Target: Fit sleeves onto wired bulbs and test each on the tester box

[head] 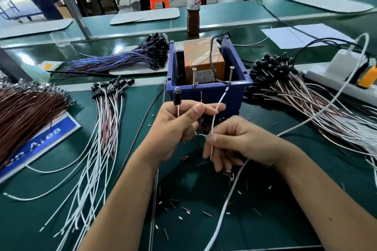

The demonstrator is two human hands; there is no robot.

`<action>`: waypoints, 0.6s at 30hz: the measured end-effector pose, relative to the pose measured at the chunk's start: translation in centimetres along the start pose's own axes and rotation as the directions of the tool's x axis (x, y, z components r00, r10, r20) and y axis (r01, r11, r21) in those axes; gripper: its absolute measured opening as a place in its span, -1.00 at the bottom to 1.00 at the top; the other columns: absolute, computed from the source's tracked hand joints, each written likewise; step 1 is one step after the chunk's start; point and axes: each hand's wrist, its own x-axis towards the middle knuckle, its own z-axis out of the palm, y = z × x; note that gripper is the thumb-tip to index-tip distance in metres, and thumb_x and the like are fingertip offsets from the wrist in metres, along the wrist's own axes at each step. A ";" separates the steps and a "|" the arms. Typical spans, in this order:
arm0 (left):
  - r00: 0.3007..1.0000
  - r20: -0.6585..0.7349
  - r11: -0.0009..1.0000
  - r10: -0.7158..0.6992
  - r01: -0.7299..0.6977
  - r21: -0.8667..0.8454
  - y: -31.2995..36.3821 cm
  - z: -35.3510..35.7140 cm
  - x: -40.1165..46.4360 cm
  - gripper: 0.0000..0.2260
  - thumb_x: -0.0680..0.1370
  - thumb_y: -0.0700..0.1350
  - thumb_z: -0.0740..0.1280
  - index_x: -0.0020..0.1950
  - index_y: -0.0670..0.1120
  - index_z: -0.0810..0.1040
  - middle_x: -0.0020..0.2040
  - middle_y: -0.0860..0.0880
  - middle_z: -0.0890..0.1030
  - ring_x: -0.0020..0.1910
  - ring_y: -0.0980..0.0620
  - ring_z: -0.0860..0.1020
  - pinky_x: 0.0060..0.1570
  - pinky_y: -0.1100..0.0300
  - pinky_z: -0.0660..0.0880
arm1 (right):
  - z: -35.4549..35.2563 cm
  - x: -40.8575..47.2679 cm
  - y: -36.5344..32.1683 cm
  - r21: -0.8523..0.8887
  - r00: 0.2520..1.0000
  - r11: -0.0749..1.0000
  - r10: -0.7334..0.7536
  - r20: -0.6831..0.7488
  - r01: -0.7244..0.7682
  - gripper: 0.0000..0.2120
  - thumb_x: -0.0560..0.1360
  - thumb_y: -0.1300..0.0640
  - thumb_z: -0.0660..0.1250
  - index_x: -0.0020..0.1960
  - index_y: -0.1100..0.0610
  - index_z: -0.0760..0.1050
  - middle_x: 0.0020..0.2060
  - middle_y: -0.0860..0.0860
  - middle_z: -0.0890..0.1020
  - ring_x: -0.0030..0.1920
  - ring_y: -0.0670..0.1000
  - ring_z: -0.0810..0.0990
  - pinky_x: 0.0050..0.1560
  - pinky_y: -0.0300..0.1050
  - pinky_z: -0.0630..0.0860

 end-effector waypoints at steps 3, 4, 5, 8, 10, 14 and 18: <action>0.999 0.028 0.998 -0.028 0.027 0.048 -0.4 0.2 0.0 -0.71 0.68 0.00 0.30 0.12 -0.16 0.73 -0.36 -0.04 0.57 -0.52 0.10 0.15 -0.47 0.29 0.14 | 0.6 0.5 0.3 -0.043 0.998 0.997 0.060 -0.006 -0.060 -0.65 0.71 0.02 0.26 -0.04 0.25 0.66 -0.33 0.17 0.70 -0.49 0.01 0.52 -0.52 -0.29 0.41; 0.999 0.027 0.997 -0.040 0.039 0.060 -0.5 0.3 0.0 -0.70 0.68 0.01 0.31 0.12 -0.18 0.73 -0.46 -0.01 0.40 -0.52 0.07 0.13 -0.47 0.27 0.11 | 0.8 0.6 0.4 -0.044 0.997 0.996 0.073 -0.008 -0.074 -0.65 0.71 0.04 0.26 -0.04 0.27 0.65 -0.33 0.17 0.70 -0.50 0.00 0.52 -0.52 -0.29 0.41; 0.998 0.022 0.997 -0.053 0.051 0.060 -0.5 0.5 0.0 -0.69 0.68 0.02 0.32 0.09 -0.18 0.73 -0.48 -0.03 0.34 -0.52 0.07 0.13 -0.47 0.24 0.09 | 0.8 0.6 0.4 -0.049 0.997 0.996 0.080 -0.005 -0.081 -0.65 0.71 0.04 0.27 -0.04 0.28 0.65 -0.33 0.17 0.70 -0.50 0.00 0.52 -0.52 -0.29 0.42; 0.995 0.011 0.995 -0.100 0.100 0.004 -0.5 0.6 0.0 -0.68 0.65 0.01 0.30 0.01 -0.22 0.71 -0.45 -0.01 0.50 -0.53 0.14 0.18 -0.47 0.18 0.07 | 0.3 0.2 0.3 -0.063 0.999 0.997 0.047 -0.018 -0.048 -0.71 0.67 0.05 0.33 -0.02 0.25 0.67 -0.31 0.15 0.70 -0.46 0.00 0.54 -0.51 -0.28 0.42; 0.989 -0.017 0.988 -0.149 0.148 -0.042 -0.5 0.6 0.1 -0.70 0.64 0.00 0.32 -0.06 -0.19 0.71 -0.39 -0.04 0.58 -0.53 0.13 0.17 -0.44 0.11 0.05 | -0.4 -0.1 0.2 -0.006 0.993 1.000 -0.007 -0.117 0.007 -0.78 0.62 0.05 0.38 -0.03 0.21 0.67 -0.29 0.15 0.69 -0.43 -0.04 0.53 -0.53 -0.29 0.39; 0.983 -0.024 0.976 -0.184 0.180 -0.119 -0.4 0.3 0.2 -0.74 0.64 -0.05 0.30 -0.11 -0.14 0.70 -0.37 -0.02 0.62 -0.55 0.18 0.18 -0.55 0.35 0.14 | -1.1 0.0 0.3 0.107 0.928 0.982 -0.105 -0.358 0.153 -0.73 0.53 -0.02 0.46 0.05 0.19 0.64 -0.22 0.15 0.67 -0.38 -0.03 0.50 -0.55 -0.28 0.36; 0.978 0.027 0.974 -0.207 0.208 -0.090 -0.4 -0.1 0.2 -0.71 0.68 -0.10 0.25 -0.09 -0.23 0.66 -0.29 -0.05 0.69 -0.55 0.21 0.18 -0.55 0.38 0.16 | -0.9 0.4 0.6 0.104 0.856 0.971 -0.135 -0.500 0.214 -0.73 0.59 -0.04 0.38 0.16 0.12 0.63 -0.15 0.15 0.70 -0.38 0.00 0.54 -0.55 -0.25 0.39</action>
